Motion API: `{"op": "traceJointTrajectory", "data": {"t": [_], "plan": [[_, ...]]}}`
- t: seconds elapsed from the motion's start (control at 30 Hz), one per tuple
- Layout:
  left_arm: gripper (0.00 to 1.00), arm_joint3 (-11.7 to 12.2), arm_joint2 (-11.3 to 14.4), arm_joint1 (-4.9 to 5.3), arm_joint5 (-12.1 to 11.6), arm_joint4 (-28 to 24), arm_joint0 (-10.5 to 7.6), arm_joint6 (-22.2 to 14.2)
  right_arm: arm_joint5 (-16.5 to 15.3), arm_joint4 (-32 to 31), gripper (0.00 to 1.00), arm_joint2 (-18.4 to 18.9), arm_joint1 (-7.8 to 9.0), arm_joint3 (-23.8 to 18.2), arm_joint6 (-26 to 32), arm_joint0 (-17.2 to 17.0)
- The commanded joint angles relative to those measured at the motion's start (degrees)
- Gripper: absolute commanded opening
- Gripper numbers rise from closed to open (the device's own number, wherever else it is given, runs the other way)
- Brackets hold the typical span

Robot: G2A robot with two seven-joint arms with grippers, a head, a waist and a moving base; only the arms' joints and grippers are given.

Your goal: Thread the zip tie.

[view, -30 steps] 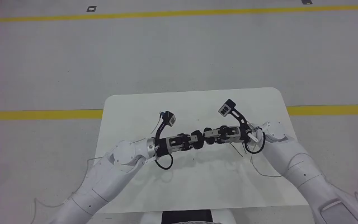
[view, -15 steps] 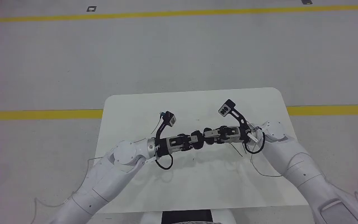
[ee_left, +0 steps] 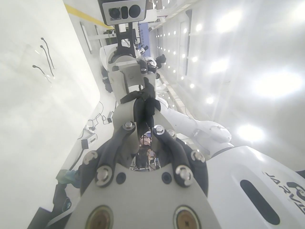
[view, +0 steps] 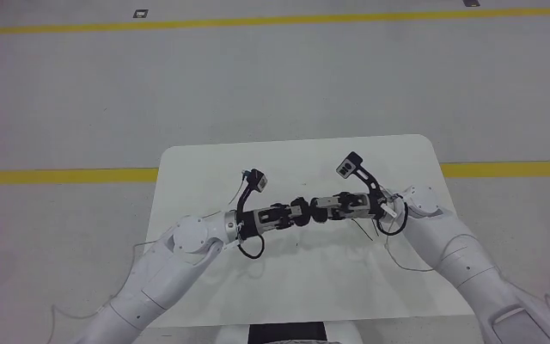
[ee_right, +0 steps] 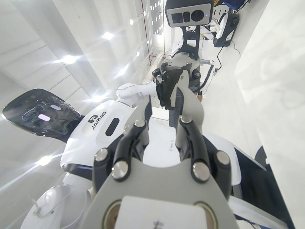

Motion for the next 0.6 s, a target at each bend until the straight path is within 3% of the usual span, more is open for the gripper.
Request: {"op": "traceJointTrajectory", "data": {"t": [0.0,0.1,0.2,0.3,0.37,0.57], "plan": [[0.00,-0.3,-0.2,0.09,-0.1,1.2,0.12,0.4,0.0,0.1,1.00,0.3,0.00,0.4,0.0,0.1],[0.00,-0.7,-0.9,0.40,-0.8,5.6,0.22,1.4,0.0,0.8,1.00,1.2,-0.02,1.3,0.0,0.1],[0.00,-1.8,-1.8,0.89,-1.8,13.3,0.56,2.7,0.0,1.1,1.00,2.5,-0.11,2.3,0.0,-0.1],[0.00,-4.5,-2.7,1.30,-1.8,20.3,1.33,4.3,0.0,1.2,1.00,3.8,-0.32,3.0,0.0,-0.3],[0.00,-6.2,-2.9,1.43,-1.8,22.4,2.16,5.0,0.0,1.4,1.00,4.5,-0.50,3.5,-0.2,-0.5],[0.00,-6.3,-2.9,1.45,-1.8,22.7,2.24,5.0,0.0,1.4,1.00,4.5,-0.50,3.5,-0.2,-0.5]]}}
